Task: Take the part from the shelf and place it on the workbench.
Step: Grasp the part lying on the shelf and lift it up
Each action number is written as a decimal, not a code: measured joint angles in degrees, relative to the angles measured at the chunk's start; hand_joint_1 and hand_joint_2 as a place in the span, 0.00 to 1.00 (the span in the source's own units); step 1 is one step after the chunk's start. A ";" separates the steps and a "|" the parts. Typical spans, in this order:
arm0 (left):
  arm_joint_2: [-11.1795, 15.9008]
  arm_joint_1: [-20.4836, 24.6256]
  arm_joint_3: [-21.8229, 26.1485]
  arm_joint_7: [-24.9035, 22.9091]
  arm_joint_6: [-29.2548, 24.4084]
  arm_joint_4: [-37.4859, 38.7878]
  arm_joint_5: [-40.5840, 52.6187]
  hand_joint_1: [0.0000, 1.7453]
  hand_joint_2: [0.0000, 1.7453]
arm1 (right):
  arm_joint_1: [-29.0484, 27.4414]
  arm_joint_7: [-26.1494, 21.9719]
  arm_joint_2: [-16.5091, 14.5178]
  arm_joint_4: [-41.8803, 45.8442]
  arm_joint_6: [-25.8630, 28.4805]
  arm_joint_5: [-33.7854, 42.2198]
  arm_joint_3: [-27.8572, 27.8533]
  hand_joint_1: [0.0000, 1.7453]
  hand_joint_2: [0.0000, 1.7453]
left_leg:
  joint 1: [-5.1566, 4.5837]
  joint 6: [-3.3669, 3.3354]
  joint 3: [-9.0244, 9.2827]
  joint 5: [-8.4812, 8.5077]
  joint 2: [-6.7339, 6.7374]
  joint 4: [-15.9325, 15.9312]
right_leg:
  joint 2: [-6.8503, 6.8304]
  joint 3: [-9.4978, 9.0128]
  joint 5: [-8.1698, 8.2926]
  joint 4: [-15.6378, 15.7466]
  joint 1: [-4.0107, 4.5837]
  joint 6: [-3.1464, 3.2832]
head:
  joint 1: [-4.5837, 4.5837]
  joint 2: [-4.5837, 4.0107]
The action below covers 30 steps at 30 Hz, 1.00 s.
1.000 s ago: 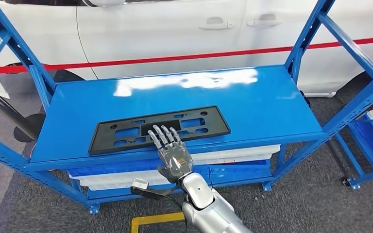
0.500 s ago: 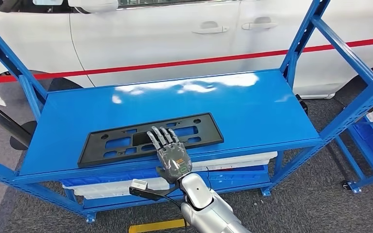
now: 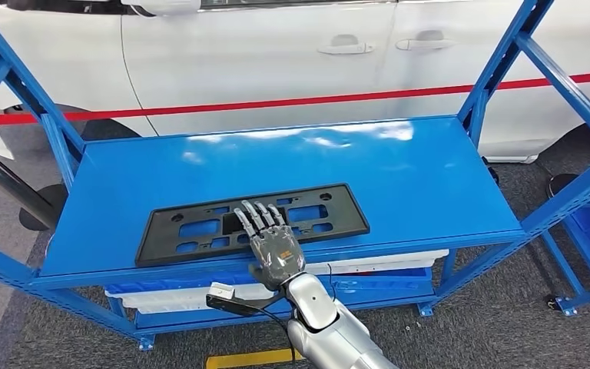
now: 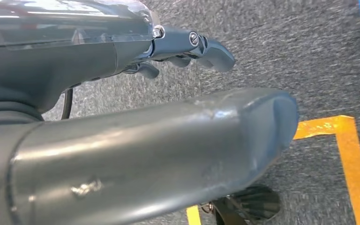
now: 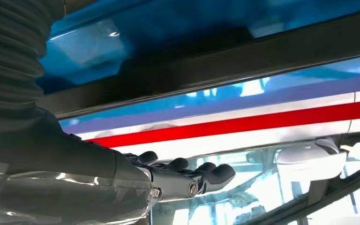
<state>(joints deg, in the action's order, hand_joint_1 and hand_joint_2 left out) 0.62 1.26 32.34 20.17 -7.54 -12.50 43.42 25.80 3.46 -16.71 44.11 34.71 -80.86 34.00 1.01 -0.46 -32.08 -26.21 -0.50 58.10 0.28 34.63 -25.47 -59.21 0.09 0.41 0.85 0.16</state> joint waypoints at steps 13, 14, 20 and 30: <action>-0.14 -0.09 0.96 0.33 0.22 0.00 1.99 0.00 0.00 | 1.40 0.10 -0.18 0.09 -0.27 2.39 -1.43 0.00 1.00 | 0.28 2.55 -3.89 -1.83 0.23 7.35 | -0.05 -1.70 -0.39 1.77 -0.18 1.63 | -0.38 -0.01; -0.13 -0.02 0.99 0.34 0.25 0.00 2.11 0.00 0.00 | 1.74 0.13 -0.19 0.05 -0.33 2.54 -1.57 0.00 1.00 | 0.20 2.32 -2.20 -0.37 0.22 3.68 | 0.00 -1.67 -0.62 1.45 -0.09 1.38 | -0.40 -0.01; -0.18 0.08 1.03 0.43 0.75 0.00 3.17 0.00 0.00 | 3.79 1.35 -0.19 -1.02 -0.31 2.42 -2.45 0.00 1.00 | 0.11 0.06 -0.68 0.71 0.15 -0.09 | 0.03 -0.83 -1.89 -0.24 0.09 -0.23 | -0.27 0.00; -0.37 0.32 1.10 0.69 1.03 0.00 5.15 0.00 0.00 | 8.03 6.35 -0.05 -6.65 -0.21 -3.24 -2.77 0.00 1.00 | 0.03 0.00 -0.40 0.29 0.09 0.00 | -0.05 0.65 -0.11 -1.04 -0.12 -0.13 | -0.02 0.00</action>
<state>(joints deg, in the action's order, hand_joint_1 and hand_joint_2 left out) 0.26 1.58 33.44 20.86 -6.51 -12.50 48.57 33.83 9.81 -16.76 37.46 34.50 -84.10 31.23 1.04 -0.46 -32.49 -25.92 -0.41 58.10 0.23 35.28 -25.59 -60.26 -0.03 0.28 0.84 0.16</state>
